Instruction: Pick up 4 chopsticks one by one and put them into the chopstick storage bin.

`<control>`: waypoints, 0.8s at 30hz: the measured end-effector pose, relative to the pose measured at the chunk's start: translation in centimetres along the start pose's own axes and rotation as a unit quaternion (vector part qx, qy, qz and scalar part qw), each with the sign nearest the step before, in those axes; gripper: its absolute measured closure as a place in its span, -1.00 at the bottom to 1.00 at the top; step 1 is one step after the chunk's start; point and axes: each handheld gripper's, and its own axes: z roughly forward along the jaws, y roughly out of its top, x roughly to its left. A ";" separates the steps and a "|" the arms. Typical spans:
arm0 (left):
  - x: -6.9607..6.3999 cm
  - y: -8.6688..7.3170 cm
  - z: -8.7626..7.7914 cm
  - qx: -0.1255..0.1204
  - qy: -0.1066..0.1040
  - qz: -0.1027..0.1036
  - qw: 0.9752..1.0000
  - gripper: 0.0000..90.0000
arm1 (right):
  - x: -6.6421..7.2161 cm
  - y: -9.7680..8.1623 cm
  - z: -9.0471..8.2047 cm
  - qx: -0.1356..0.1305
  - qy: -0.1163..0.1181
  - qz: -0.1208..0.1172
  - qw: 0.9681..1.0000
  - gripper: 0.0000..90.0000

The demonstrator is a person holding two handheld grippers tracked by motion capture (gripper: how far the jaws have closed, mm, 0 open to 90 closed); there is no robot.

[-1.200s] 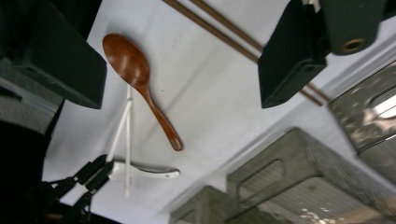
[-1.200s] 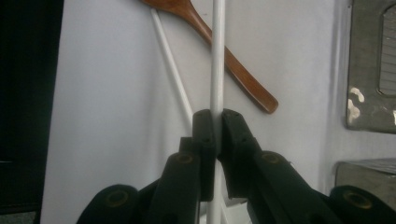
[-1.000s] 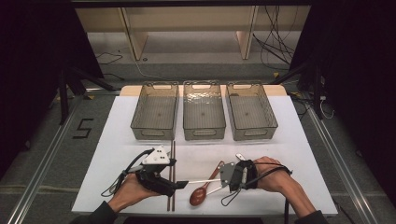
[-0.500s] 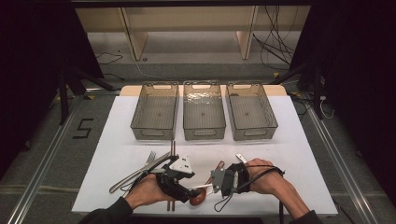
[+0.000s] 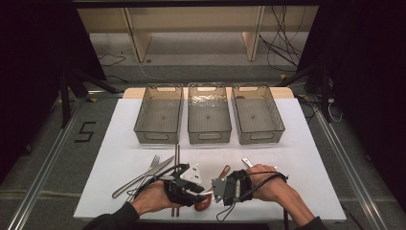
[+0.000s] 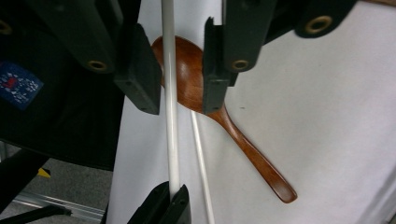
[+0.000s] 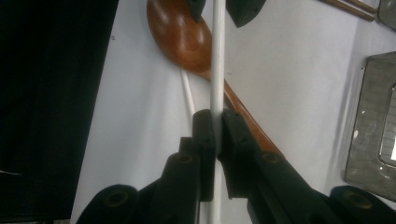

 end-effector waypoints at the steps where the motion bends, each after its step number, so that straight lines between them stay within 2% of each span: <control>1: 0.0 0.0 0.0 -0.001 -0.002 0.000 1.000 0.62 | 0.0 0.0 0.0 -0.001 -0.001 -0.002 1.000 0.90; 3: 0.0 0.0 0.0 -0.001 -0.007 0.001 1.000 0.72 | 0.1 0.1 0.0 -0.003 -0.002 0.003 1.000 0.90; 6: 0.0 0.0 0.0 0.002 -0.014 0.001 1.000 0.85 | 0.1 0.2 0.0 -0.001 -0.003 -0.005 1.000 0.90; 11: -0.1 0.1 -0.2 0.010 -0.012 0.005 1.000 0.88 | 0.2 0.2 -0.1 -0.007 -0.002 -0.005 1.000 0.89; 12: -0.1 0.2 -0.3 0.010 -0.012 0.002 1.000 0.88 | 0.3 0.2 -0.1 -0.009 -0.001 0.002 1.000 0.89; 15: 0.0 0.2 -0.5 0.011 -0.010 -0.002 1.000 0.89 | 0.2 0.1 -0.1 -0.013 -0.011 -0.001 1.000 0.81; 16: 0.1 0.1 -0.6 0.012 -0.006 -0.003 1.000 0.89 | 0.1 0.0 -0.2 -0.014 -0.013 0.009 1.000 0.74; 17: 0.2 0.0 -0.7 0.011 -0.005 -0.007 1.000 0.89 | 0.0 -0.3 -0.4 -0.021 -0.026 0.023 0.999 0.51; 19: 0.5 -0.2 -0.9 0.009 0.001 -0.014 1.000 0.89 | -0.2 -0.8 -0.9 -0.030 -0.041 0.048 0.998 0.32; 21: 0.9 -0.4 -1.2 0.005 0.008 -0.023 1.000 0.89 | -0.4 -1.1 -1.1 -0.036 -0.049 0.056 0.997 0.25; 24: 1.6 -0.8 -1.7 0.001 0.025 -0.037 0.999 0.89 | -0.7 -2.1 -1.8 -0.063 -0.064 0.089 0.992 0.13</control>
